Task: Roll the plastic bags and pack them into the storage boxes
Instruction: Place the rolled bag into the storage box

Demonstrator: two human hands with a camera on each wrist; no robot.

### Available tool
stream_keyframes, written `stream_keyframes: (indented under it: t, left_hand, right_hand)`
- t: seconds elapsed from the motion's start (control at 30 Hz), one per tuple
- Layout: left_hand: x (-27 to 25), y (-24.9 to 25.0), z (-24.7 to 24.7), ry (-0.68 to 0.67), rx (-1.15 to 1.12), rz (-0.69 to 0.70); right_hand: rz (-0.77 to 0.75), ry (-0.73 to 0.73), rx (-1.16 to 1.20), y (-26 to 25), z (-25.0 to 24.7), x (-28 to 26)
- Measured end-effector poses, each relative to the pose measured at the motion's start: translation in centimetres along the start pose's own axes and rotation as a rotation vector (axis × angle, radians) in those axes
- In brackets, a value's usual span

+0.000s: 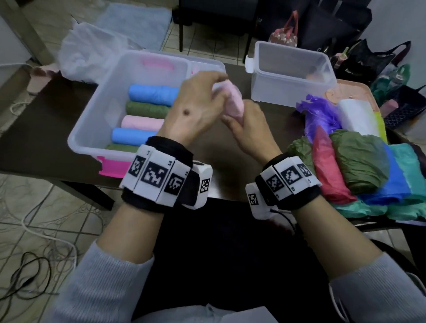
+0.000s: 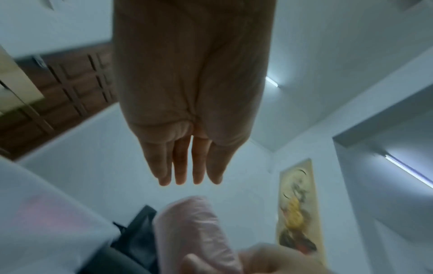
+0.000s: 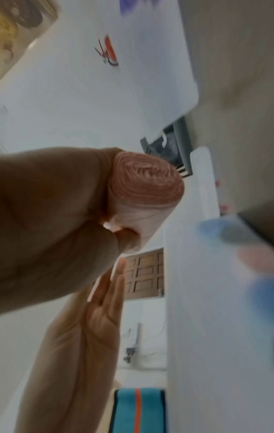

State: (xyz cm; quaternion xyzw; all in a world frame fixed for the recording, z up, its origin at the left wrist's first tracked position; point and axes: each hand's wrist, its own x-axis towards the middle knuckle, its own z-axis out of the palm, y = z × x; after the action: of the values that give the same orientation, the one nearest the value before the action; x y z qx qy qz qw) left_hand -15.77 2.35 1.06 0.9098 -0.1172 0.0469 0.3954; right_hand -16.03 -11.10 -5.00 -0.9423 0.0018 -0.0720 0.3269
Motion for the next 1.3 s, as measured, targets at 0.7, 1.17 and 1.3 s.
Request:
stream_keyframes:
  t: [0.7, 1.17, 1.3]
  left_hand:
    - [-7.4, -12.8, -8.2, 0.343, -0.065, -0.646]
    - [-10.2, -13.9, -7.2, 0.519, -0.132, -0.492]
    - [-10.4, -14.1, -7.2, 0.525, -0.127, -0.484]
  right_hand:
    - [-0.318, -0.573, -0.132, -13.8, 5.8, 1.5]
    - [-0.358, -0.715, -0.346, -15.4, 8.3, -2.0]
    - [-0.401, -0.827, -0.302, -15.2, 8.7, -2.6]
